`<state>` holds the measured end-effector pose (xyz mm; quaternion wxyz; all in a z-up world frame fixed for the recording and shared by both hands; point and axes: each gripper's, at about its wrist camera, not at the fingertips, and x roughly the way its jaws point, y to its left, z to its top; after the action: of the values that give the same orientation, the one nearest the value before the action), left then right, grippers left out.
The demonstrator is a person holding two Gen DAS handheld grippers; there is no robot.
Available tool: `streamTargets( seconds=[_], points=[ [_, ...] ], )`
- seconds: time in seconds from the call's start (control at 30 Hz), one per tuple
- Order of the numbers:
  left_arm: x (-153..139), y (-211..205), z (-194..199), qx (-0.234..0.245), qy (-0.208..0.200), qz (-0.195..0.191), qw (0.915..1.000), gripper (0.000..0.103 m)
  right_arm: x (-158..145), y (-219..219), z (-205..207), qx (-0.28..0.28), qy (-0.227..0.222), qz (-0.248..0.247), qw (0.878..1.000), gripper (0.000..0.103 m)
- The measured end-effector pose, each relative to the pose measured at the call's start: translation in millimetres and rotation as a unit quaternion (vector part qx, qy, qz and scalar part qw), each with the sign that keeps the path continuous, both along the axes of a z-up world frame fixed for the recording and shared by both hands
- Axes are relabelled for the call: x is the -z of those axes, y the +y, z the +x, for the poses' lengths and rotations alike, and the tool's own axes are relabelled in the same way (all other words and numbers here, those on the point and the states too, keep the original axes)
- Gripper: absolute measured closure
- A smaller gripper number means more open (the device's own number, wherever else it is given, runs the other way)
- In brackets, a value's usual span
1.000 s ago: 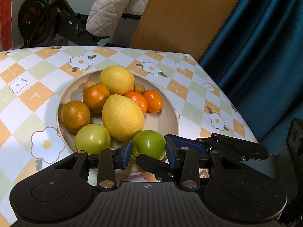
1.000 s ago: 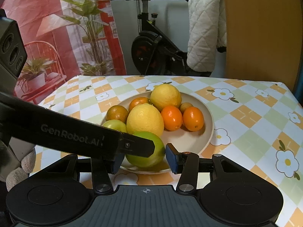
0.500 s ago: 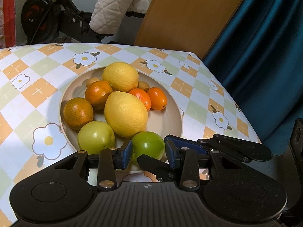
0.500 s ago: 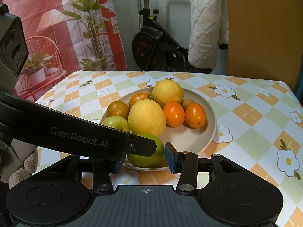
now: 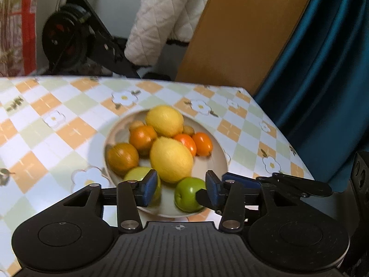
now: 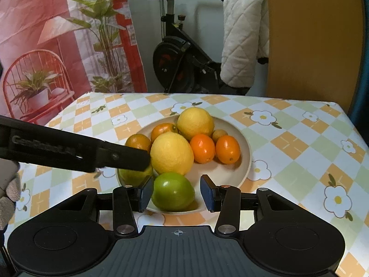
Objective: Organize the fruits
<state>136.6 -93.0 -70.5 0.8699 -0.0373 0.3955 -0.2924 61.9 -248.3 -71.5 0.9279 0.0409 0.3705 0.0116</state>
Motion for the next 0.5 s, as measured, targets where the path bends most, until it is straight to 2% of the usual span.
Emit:
streamTargets(
  seconds=[0.07,0.23,0.3,0.33,0.4,0.47,0.5],
  points=[
    [-8.9,3.5,-5.1,-0.004,-0.016,0.0,0.9999,0.044,-5.3,-0.8,-1.4,0.003,-0.004,0.001,1.0,0.06],
    [-29.1,14.0,-17.7,-0.023,-0.043,-0.004,0.9988,0.036,-19.6,-1.3,-5.1,0.012,-0.013,0.004,1.0,0.05],
    [-38.1,20.9,-23.7,-0.038,-0.052,-0.008,0.9979,0.028,-25.9,-1.4,-7.6,0.016,-0.016,0.007,1.0,0.042],
    [-41.7,23.7,-26.5,-0.045,-0.057,-0.007,0.9973,0.025,-29.4,-1.2,-9.0,0.019,-0.017,0.008,1.0,0.035],
    [-49.9,30.9,-32.6,-0.062,-0.065,-0.005,0.9959,0.023,-36.1,-2.2,-11.4,0.024,-0.02,0.013,0.999,0.027],
    [-55.3,35.6,-36.6,-0.078,-0.067,0.0,0.9947,0.018,-44.2,-2.5,-14.2,0.028,-0.02,0.02,0.999,0.013],
    [-58.6,38.5,-39.4,-0.087,-0.068,0.005,0.9938,0.018,-47.2,-3.4,-16.0,0.031,-0.02,0.022,0.999,0.011]
  ],
)
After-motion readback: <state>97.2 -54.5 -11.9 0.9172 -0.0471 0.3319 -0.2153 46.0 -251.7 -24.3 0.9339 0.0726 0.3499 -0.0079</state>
